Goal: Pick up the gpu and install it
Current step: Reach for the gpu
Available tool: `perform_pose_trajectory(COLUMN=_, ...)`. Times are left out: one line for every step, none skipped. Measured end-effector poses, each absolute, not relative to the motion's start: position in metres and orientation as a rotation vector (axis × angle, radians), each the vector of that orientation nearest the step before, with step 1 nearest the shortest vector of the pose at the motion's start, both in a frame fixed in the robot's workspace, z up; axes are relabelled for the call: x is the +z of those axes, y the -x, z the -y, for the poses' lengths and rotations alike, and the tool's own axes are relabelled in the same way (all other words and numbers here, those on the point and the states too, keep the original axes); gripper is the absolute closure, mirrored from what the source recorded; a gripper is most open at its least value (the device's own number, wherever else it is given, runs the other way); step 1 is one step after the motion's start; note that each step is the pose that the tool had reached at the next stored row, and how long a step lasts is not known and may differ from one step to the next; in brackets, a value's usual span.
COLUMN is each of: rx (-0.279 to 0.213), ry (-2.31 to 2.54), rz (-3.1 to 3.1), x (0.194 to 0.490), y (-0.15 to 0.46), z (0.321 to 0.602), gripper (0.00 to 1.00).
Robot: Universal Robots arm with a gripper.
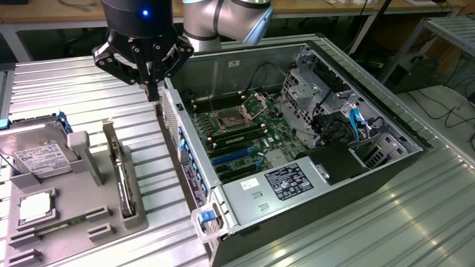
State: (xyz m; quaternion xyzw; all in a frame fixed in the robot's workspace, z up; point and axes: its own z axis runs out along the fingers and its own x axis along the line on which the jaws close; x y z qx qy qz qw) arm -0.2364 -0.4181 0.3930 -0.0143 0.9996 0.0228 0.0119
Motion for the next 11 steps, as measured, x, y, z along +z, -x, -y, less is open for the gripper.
perform_pose_trajectory(rx=0.071, ry=0.046, rz=-3.117, x=0.393, y=0.238, z=0.419, gripper=0.89)
perform_pose_trajectory(rx=0.071, ry=0.048, rz=-3.117, x=0.393, y=0.242, z=0.419, gripper=0.89)
perform_pose_trajectory(rx=0.071, ry=0.049, rz=-3.117, x=0.393, y=0.244, z=0.42, gripper=0.89)
perform_pose_trajectory(rx=0.071, ry=0.051, rz=-3.117, x=0.393, y=0.246, z=0.42, gripper=0.89)
perform_pose_trajectory(rx=0.071, ry=0.052, rz=-3.117, x=0.393, y=0.247, z=0.421, gripper=0.89)
perform_pose_trajectory(rx=0.071, ry=0.053, rz=-3.117, x=0.393, y=0.249, z=0.421, gripper=0.89)
perform_pose_trajectory(rx=0.071, ry=0.055, rz=-3.117, x=0.393, y=0.252, z=0.422, gripper=0.89)
perform_pose_trajectory(rx=0.071, ry=0.056, rz=-3.117, x=0.393, y=0.253, z=0.423, gripper=0.89)
perform_pose_trajectory(rx=0.071, ry=0.058, rz=-3.117, x=0.393, y=0.256, z=0.424, gripper=0.89)
perform_pose_trajectory(rx=0.071, ry=0.06, rz=-3.117, x=0.393, y=0.258, z=0.426, gripper=0.89)
perform_pose_trajectory(rx=0.071, ry=0.062, rz=-3.117, x=0.393, y=0.26, z=0.427, gripper=0.89)
